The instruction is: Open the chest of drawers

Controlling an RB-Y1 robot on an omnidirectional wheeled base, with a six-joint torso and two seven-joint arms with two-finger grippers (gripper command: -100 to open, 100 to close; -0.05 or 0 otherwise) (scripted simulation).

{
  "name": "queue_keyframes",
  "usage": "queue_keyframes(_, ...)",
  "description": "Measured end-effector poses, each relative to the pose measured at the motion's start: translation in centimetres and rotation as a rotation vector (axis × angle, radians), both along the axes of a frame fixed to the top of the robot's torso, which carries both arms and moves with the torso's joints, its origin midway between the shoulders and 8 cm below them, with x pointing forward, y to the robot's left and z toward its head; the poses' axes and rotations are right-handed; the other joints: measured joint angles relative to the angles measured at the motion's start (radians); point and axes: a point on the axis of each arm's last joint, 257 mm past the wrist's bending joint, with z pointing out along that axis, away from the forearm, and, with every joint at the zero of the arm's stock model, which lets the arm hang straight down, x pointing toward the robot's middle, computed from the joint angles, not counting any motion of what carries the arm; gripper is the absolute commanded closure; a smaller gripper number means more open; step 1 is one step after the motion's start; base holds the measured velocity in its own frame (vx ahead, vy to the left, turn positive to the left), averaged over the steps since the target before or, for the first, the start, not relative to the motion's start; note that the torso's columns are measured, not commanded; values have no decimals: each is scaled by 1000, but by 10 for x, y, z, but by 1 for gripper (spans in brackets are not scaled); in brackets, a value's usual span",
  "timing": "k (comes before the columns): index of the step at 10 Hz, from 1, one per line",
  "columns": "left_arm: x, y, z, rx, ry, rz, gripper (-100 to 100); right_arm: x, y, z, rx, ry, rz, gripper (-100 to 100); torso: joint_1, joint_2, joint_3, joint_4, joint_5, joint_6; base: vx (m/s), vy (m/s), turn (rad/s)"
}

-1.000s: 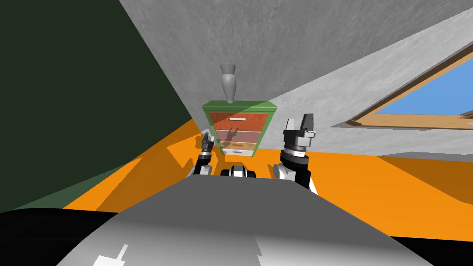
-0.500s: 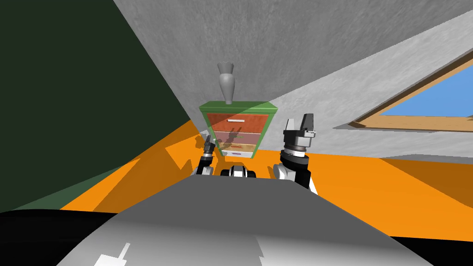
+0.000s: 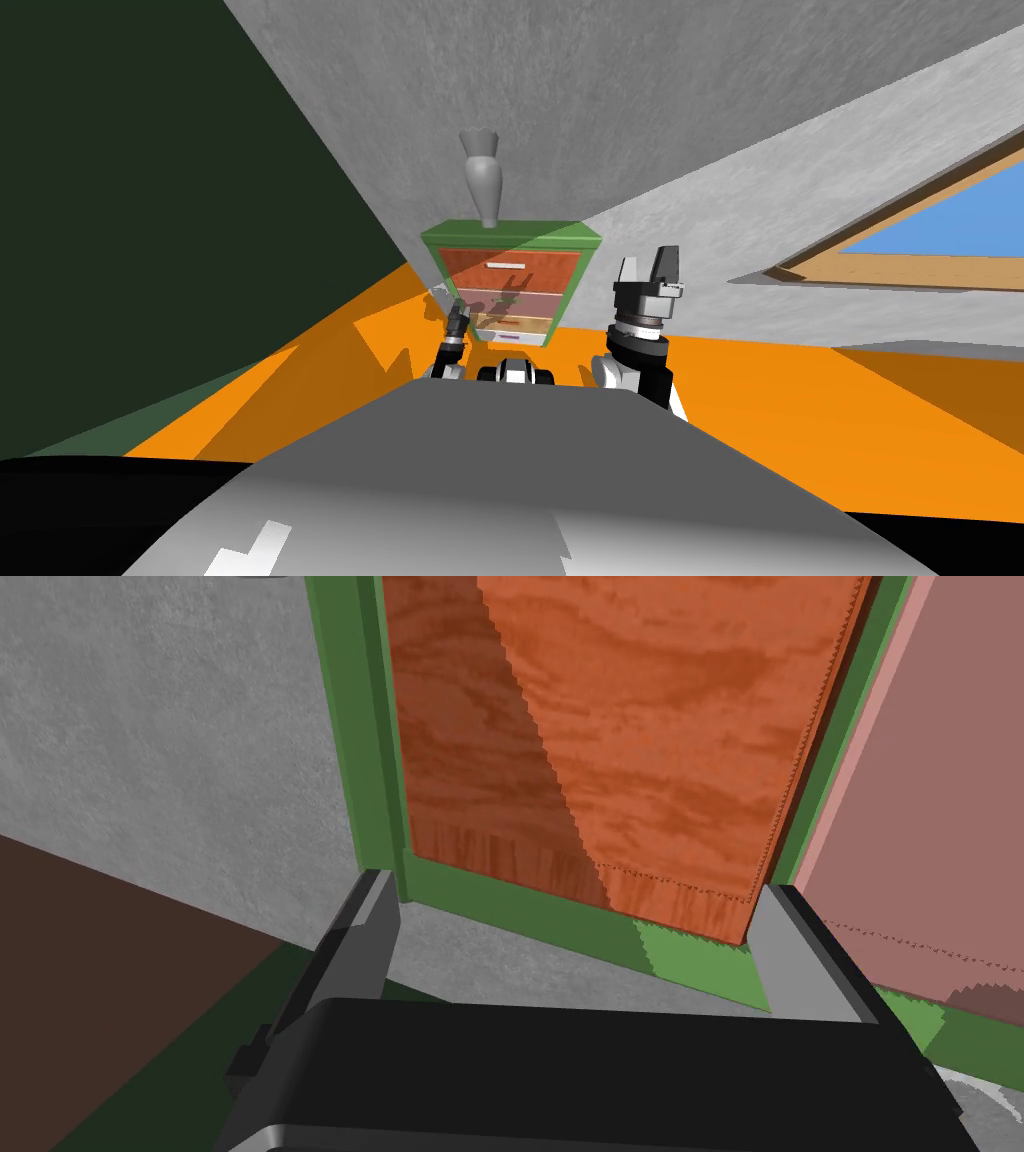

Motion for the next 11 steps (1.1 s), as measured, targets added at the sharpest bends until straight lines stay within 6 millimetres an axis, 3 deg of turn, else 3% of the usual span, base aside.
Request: queue_keyframes(11, -7, -13, -84, -13, 130, -9, -100, 0, 0, 0, 0, 0, 0, 0, -2, -4, -3, -1, -1, 0, 69, -40, 8)
